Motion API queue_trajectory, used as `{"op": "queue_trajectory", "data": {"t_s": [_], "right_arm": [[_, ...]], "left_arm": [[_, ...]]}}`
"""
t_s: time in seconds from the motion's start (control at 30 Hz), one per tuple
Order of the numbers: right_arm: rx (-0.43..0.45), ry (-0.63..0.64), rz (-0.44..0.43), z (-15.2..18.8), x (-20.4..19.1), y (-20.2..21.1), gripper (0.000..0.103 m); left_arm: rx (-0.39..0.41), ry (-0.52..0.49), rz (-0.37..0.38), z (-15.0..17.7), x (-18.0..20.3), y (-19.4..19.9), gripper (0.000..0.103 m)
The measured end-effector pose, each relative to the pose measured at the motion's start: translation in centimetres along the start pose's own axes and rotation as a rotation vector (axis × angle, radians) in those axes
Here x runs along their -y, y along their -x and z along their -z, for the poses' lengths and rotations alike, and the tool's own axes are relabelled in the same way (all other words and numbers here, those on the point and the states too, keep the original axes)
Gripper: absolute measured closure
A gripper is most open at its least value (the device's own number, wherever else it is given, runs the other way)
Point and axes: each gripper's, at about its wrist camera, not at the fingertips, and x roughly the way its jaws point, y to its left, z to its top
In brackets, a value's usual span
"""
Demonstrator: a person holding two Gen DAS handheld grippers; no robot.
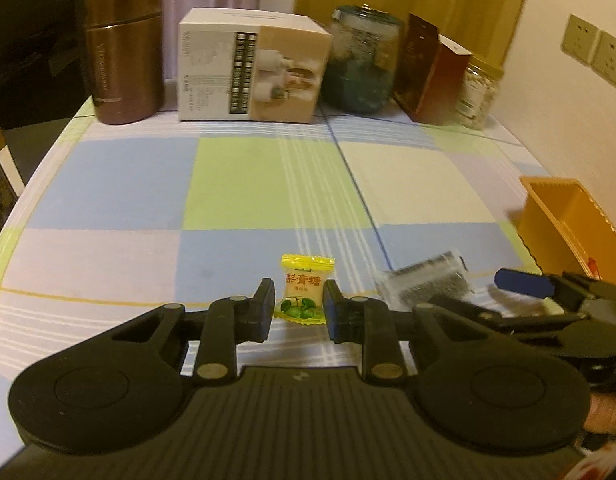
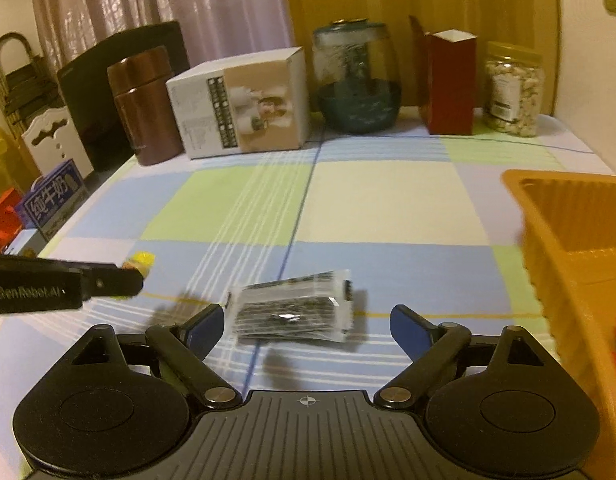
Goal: Organize snacks
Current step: 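Grasp the yellow candy packet with the left tool while the right tool grasps the clear packet, then carry both packets over the orange tray and open the left tool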
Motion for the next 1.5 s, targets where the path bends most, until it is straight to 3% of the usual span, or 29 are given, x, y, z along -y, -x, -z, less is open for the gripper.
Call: {"op": "queue_trajectory", "data": {"t_s": [0.57,0.73,1.17,1.5], "right_arm": [[-0.038,0.113,0.101,0.2,-3.2,-4.9,0.01],[-0.039,0.121,0.122,0.3,-3.0,-4.6,0.022],[-0.005,0.104,0.18,0.4,-1.0,0.2,0.023],[0.094,0.063,0.226,0.1,0.4,6.6,0.023]], "left_arm": [[-0.016,0.03,0.014,-0.3,-1.3,-1.0,0.08],[-0.023,0.022,0.016,-0.1,-1.1,-1.1,0.08],[0.002,-0.017,0.061,-0.9,1.4,0.3,0.08],[0.058,-0.066,0.127,-1.7,5.7,2.8,0.08]]}}
